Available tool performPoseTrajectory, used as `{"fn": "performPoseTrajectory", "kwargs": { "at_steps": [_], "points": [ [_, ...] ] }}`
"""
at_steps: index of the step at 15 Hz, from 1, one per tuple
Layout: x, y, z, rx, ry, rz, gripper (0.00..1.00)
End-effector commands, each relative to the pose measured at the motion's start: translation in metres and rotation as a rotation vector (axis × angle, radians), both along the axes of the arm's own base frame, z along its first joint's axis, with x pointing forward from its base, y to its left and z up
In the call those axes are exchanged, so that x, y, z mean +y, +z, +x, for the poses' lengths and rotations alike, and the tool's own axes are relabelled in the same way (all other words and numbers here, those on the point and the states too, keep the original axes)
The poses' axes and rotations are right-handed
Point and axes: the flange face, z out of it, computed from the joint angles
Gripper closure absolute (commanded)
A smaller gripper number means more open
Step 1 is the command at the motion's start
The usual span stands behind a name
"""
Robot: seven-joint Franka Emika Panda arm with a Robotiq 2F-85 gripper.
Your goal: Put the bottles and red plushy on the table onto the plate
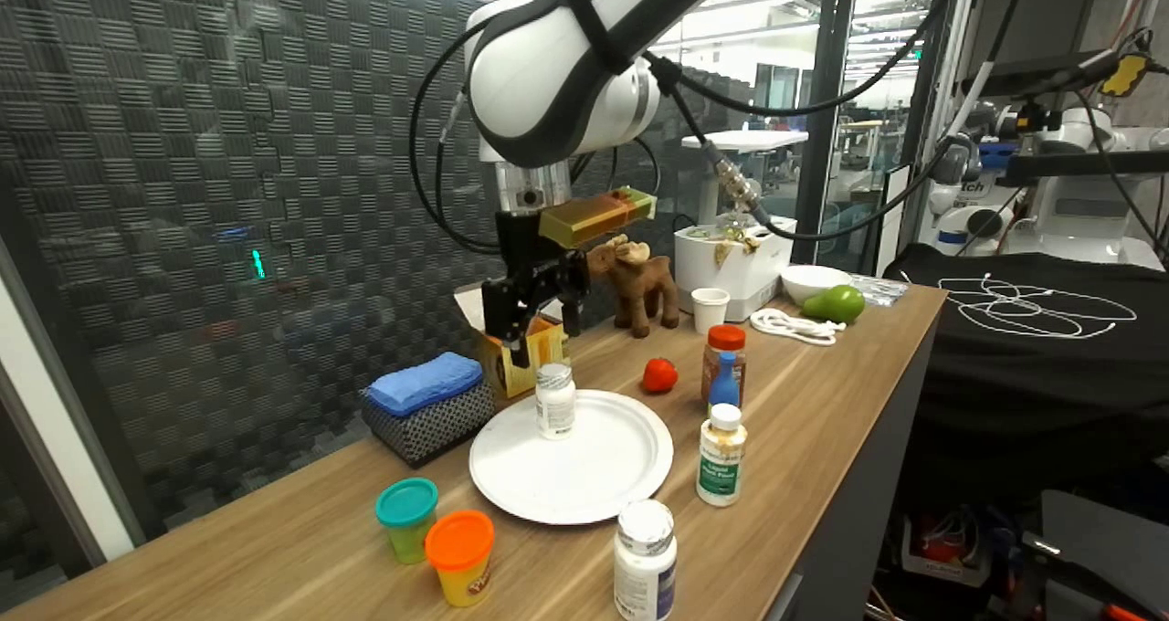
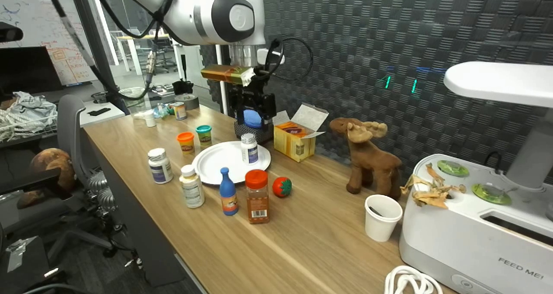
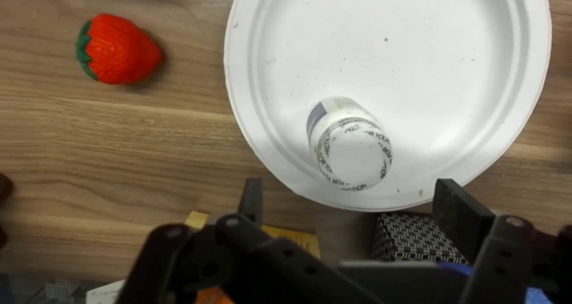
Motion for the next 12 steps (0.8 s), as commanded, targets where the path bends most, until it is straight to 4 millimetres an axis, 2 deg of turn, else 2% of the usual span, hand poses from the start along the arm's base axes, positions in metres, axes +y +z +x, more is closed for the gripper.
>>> {"fn": "performPoseTrajectory", "kwargs": {
  "at_steps": [1,3,5,9,12],
  "points": [
    [-0.023,0.048,-0.025,-0.055,-0.111,-0.003,0.0],
    [-0.042,0.063,-0.041,-0.076,-0.199,-0.006,0.0],
    [-0.063,0.069,-0.061,-0.078,-0.293,-0.011,0.01],
    [-0.108,0.059,-0.101,-0.075,-0.498,-0.019,0.0],
    [-0.132,0.044,-0.127,-0.063,-0.622,-0.034,0.0]
  ]
}}
